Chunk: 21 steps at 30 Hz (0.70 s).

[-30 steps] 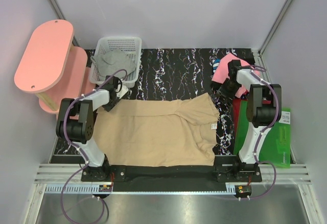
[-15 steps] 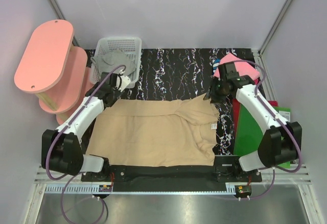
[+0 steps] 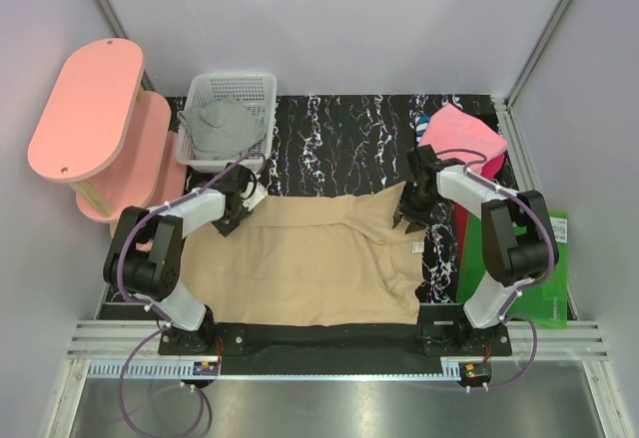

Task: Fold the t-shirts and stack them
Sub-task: Fold the flattened tshirt in 1/3 of the way

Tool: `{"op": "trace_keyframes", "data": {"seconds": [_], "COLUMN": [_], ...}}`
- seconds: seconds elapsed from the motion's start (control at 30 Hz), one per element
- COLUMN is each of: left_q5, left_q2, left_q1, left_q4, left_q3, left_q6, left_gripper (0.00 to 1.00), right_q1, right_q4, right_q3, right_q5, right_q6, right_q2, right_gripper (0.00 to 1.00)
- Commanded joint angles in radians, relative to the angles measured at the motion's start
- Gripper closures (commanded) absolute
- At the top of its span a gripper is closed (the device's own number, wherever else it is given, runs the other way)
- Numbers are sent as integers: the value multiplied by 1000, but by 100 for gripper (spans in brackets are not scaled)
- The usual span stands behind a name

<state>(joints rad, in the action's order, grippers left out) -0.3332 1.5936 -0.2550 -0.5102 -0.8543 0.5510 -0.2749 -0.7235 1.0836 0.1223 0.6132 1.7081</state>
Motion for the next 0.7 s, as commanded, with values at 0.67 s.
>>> {"op": "trace_keyframes", "data": {"seconds": [0.67], "left_q5": [-44], "left_q2": [200], "left_q1": [2], "left_q4": [116], "left_q3": [-170], "left_q6": [-39], "left_gripper": [57], "right_q1": [120], "right_q4": [-79], "right_q3": [461], "right_q5": [-73], "right_q6": [-82], "right_q2": [383], "right_gripper": [61]}}
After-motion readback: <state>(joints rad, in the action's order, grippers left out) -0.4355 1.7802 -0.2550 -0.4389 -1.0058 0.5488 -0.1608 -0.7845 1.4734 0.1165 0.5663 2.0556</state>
